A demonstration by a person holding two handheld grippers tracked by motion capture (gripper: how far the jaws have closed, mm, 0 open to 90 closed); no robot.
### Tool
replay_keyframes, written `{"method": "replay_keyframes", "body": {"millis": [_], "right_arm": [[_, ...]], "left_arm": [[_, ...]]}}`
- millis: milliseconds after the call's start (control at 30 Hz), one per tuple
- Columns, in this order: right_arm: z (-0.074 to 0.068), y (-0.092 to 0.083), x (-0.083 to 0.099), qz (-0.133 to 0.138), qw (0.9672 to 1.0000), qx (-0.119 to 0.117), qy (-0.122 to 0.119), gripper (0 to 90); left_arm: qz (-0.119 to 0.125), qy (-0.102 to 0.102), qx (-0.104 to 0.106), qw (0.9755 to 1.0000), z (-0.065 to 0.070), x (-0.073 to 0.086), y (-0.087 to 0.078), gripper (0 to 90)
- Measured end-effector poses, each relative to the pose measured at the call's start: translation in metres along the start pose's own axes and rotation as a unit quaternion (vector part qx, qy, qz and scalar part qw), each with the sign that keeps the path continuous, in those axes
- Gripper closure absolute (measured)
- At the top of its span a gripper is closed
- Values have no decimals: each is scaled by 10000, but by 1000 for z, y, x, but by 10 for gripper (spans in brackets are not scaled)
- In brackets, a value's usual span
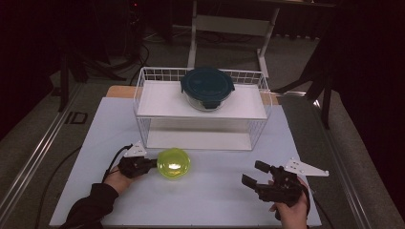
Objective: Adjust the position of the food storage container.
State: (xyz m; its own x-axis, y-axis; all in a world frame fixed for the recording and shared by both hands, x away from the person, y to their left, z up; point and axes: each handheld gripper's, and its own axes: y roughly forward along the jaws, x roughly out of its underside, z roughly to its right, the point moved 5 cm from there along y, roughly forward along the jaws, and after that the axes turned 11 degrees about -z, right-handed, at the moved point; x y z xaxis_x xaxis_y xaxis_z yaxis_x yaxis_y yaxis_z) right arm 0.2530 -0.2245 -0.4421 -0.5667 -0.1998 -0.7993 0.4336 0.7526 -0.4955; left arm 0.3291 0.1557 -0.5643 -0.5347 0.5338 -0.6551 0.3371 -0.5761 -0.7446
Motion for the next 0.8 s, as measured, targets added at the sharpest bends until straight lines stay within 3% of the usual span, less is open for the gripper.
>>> {"method": "replay_keyframes", "body": {"millis": [200, 367, 467, 567, 667, 800], "right_arm": [[0, -1, 0, 21, 10000, -5, 3, 164], [-2, -1, -1, 24, 10000, 1, -30, 164], [-3, -1, -1, 25, 10000, -4, -25, 165], [-3, -1, -1, 25, 10000, -16, -26, 165], [-4, 1, -1, 12, 10000, -7, -52, 165], [-4, 0, -1, 11, 10000, -1, -50, 165]], "left_arm": [[-54, 178, 139, 9997, 14, -1, 1, 895], [-43, 181, 240, 9995, 24, -3, 1, 895], [-66, 288, 389, 9988, 34, -2, 3, 895], [-87, 274, 367, 9989, 34, -1, 4, 894], [-64, 38, 244, 9997, 25, -4, 4, 895], [-27, -77, 240, 9997, 18, -8, 8, 895]]}}
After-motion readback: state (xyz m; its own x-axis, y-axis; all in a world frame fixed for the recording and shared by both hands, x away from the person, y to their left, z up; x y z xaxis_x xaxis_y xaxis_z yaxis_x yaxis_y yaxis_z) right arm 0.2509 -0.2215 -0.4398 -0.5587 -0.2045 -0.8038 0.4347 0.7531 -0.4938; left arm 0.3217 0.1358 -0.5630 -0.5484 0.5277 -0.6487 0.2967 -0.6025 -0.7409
